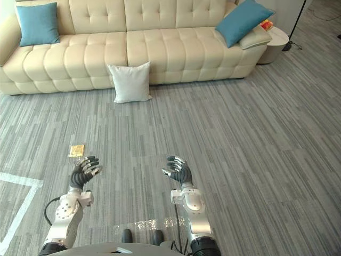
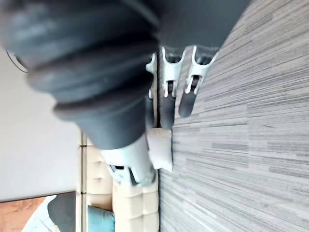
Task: Pick up cushions and gather them together orderly.
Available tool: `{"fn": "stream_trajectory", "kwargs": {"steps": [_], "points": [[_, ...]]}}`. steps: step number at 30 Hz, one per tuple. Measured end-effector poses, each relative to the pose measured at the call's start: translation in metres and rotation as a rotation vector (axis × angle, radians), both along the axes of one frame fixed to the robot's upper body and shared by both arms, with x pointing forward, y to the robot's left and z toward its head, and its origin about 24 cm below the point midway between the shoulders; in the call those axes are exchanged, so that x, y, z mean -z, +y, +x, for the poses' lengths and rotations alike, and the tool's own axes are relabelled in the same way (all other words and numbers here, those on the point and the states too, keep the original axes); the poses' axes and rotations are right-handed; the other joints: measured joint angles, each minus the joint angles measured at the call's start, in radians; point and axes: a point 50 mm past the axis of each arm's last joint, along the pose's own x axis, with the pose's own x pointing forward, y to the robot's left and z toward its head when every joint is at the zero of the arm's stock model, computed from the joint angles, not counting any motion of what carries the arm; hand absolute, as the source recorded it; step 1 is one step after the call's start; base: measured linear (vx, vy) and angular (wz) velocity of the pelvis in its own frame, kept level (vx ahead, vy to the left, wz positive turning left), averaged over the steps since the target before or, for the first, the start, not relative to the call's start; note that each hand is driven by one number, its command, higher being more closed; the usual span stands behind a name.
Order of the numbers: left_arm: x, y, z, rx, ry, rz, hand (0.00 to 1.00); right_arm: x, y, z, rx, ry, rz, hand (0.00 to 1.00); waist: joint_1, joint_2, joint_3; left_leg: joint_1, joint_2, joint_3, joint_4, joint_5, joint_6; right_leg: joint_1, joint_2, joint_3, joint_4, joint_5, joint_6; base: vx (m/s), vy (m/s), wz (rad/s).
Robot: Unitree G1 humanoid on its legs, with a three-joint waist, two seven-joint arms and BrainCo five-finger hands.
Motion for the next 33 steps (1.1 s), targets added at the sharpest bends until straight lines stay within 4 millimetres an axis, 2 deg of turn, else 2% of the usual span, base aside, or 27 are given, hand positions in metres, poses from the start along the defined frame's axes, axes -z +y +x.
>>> {"fn": "stream_trajectory", "kwargs": {"steps": [2,5,8,10,21,30,33], "points": [[0.017,0.005,-0.023,-0.025,0.132,0.000,0.00,0.022,-0.009,-0.021,0.082,0.128,0.026,0.00,0.003,-0.002,0.001,0.011,0.000,0.002,0.000,-0.001,-0.001,0.009,0.000,0.002,0.000,0.000,0.000,0.00,0.000,0.00],[0.028,0.011,-0.044,-0.051,0.232,-0.005,0.00,0.043,-0.018,-0.050,0.176,0.265,0.065,0.00,0.003,-0.005,0.004,0.020,0.000,0.004,-0.001,-0.002,-0.002,0.018,0.000,0.006,0.000,0.000,0.000,-0.03,0.008,-0.02],[0.032,0.013,-0.056,-0.067,0.273,-0.021,0.00,0.055,-0.022,-0.072,0.237,0.366,0.091,0.00,0.003,-0.005,0.005,0.024,0.000,0.007,-0.006,-0.002,-0.003,0.019,0.000,0.011,0.000,0.000,0.000,-0.05,0.005,-0.06],[0.034,0.013,-0.063,-0.082,0.299,-0.033,0.00,0.057,-0.023,-0.079,0.254,0.394,0.098,0.00,0.001,-0.005,0.005,0.024,0.000,0.010,-0.007,-0.004,-0.006,0.018,-0.001,0.011,0.000,-0.002,0.003,-0.04,0.004,-0.06],[0.042,0.006,-0.081,-0.158,0.353,-0.098,0.00,0.063,-0.026,-0.090,0.335,0.447,0.143,0.00,0.011,-0.005,0.006,0.023,-0.001,0.006,-0.008,-0.010,-0.010,0.020,-0.002,0.002,0.001,-0.012,0.007,-0.01,0.001,0.02],[0.042,0.005,-0.079,-0.153,0.351,-0.100,0.00,0.063,-0.024,-0.088,0.331,0.442,0.150,0.00,0.013,-0.001,0.014,0.022,-0.001,0.016,-0.008,-0.017,-0.009,0.017,-0.001,0.010,0.000,-0.014,0.004,0.02,-0.001,-0.03],[0.041,0.003,-0.076,-0.165,0.339,-0.109,0.00,0.063,-0.022,-0.084,0.327,0.434,0.156,0.00,0.029,0.003,0.025,0.006,0.001,0.039,-0.001,-0.023,-0.006,-0.007,-0.001,0.028,0.013,-0.015,0.006,-0.02,0.009,-0.19]]}}
